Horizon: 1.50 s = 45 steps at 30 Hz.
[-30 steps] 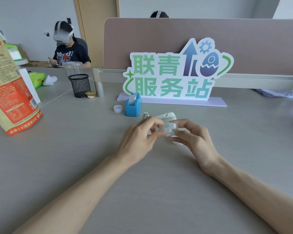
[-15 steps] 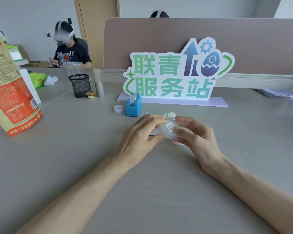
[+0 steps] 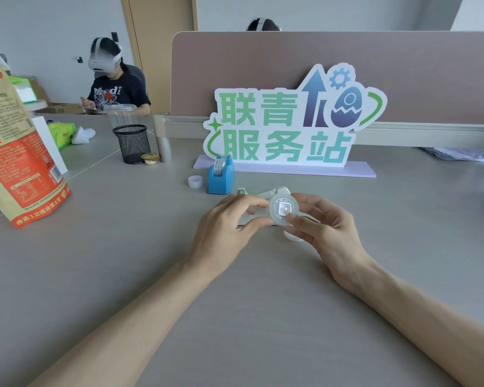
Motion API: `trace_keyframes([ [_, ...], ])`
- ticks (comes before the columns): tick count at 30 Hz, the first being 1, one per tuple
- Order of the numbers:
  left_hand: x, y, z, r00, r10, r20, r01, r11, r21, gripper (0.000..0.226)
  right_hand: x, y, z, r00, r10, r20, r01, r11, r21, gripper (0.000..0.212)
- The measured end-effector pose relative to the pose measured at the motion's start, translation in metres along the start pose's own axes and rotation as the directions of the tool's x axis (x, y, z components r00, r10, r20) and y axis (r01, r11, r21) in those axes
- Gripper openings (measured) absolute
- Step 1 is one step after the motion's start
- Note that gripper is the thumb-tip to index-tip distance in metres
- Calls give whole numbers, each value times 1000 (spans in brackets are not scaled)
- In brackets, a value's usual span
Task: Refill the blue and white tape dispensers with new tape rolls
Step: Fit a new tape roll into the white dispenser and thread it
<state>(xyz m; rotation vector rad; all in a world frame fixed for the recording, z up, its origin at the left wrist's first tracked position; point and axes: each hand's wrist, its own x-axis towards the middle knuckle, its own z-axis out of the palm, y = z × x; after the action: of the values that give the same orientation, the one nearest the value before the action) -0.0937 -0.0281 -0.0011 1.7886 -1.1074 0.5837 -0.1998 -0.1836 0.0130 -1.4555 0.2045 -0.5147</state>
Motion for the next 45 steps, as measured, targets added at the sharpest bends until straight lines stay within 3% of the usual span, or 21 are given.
trace_keyframes([
  [4, 0, -1, -1, 999, 43, 5, -43, 999, 11, 9, 1, 1, 0, 1000, -6, -10, 5, 1000, -26, 29],
  [9, 0, 3, -1, 999, 49, 20, -51, 995, 87, 5, 1, 1, 0, 999, -33, -27, 33, 999, -21, 23],
  [14, 2, -2, 1, 1000, -10, -16, 12, 994, 107, 6, -1, 0, 3, 975, -197, -101, 186, 977, -105, 31],
  [18, 9, -10, 7, 999, -3, -32, 7, 991, 137, 5, 4, 4, 9, 912, -388, -130, 331, 886, -325, 30],
  [25, 20, -21, 10, 994, 35, -107, -19, 989, 147, 7, 35, 14, 8, 790, -613, -24, 487, 651, -582, 28],
  [32, 28, -29, 15, 974, 81, -212, -46, 985, 164, 2, 55, 20, 5, 770, -637, -32, 496, 629, -599, 30],
  [38, 31, -34, 17, 983, 39, -182, -10, 987, 159, 5, 60, 22, 5, 795, -607, -16, 482, 646, -592, 31],
  [45, 33, -34, 20, 989, 75, -126, -38, 961, 274, 5, 60, 23, 6, 820, -572, 32, 468, 638, -611, 28],
])
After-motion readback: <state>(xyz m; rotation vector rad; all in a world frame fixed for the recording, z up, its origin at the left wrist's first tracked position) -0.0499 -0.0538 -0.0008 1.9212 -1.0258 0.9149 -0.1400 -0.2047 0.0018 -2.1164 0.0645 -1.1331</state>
